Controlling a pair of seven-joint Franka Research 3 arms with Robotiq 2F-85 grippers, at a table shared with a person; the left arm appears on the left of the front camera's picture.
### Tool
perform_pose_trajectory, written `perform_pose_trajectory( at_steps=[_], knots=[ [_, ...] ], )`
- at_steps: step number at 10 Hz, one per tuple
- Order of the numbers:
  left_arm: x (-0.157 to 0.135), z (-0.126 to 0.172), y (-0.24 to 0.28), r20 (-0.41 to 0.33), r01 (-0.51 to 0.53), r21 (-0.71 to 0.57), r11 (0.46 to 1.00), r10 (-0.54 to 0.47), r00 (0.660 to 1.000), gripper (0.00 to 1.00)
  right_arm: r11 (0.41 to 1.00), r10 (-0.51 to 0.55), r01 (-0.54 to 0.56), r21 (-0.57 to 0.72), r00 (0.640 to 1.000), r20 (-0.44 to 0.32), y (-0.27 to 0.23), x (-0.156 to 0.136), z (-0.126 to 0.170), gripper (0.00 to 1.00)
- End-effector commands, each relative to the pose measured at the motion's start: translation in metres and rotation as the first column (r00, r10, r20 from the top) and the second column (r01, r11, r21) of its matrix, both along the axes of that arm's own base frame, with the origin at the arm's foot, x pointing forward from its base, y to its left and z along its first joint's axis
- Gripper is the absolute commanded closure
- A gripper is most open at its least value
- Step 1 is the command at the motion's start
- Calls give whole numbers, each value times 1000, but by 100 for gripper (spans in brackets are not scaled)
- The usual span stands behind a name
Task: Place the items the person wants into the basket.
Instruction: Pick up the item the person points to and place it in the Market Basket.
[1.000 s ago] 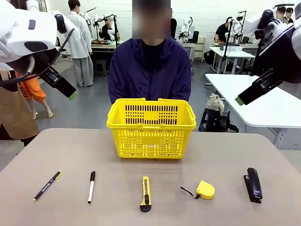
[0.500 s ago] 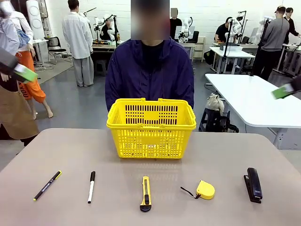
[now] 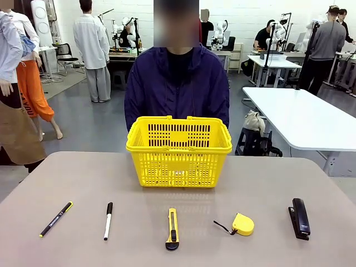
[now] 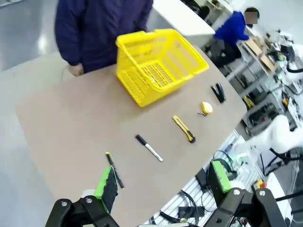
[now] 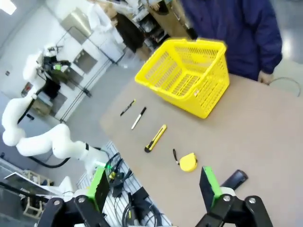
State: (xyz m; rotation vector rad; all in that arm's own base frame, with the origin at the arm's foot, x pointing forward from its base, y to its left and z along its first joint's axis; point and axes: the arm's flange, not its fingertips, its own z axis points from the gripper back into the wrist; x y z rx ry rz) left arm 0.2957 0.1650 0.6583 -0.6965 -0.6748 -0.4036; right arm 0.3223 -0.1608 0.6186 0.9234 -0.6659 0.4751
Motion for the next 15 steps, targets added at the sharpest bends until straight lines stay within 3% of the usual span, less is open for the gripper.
perform_pose_trajectory(
  at_steps=[1, 3, 5, 7, 8, 15],
  knots=[
    [2, -18, 17, 108, 2, -9, 1000, -1, 994, 0, 999, -28, 31, -28, 994, 104, -6, -25, 2, 0],
    [-5, -16, 34, 173, 19, 17, 1000, -22, 985, 0, 993, -38, 56, -100, 985, 171, -20, -47, 4, 0],
    [-20, -16, 42, 194, 8, 32, 999, -14, 981, 0, 991, -62, 81, -110, 984, 168, -35, -62, -1, 0],
    [-15, -12, 43, 173, 3, 37, 999, -10, 985, 0, 992, -73, 83, -94, 991, 112, -35, -44, -11, 0],
    [-15, -12, 43, 173, 3, 37, 999, -10, 985, 0, 990, -75, 92, -103, 984, 159, -43, -63, 7, 0],
    [-15, -12, 43, 173, 3, 37, 999, -10, 985, 0, 990, -75, 92, -103, 984, 159, -43, -63, 7, 0]
  ],
)
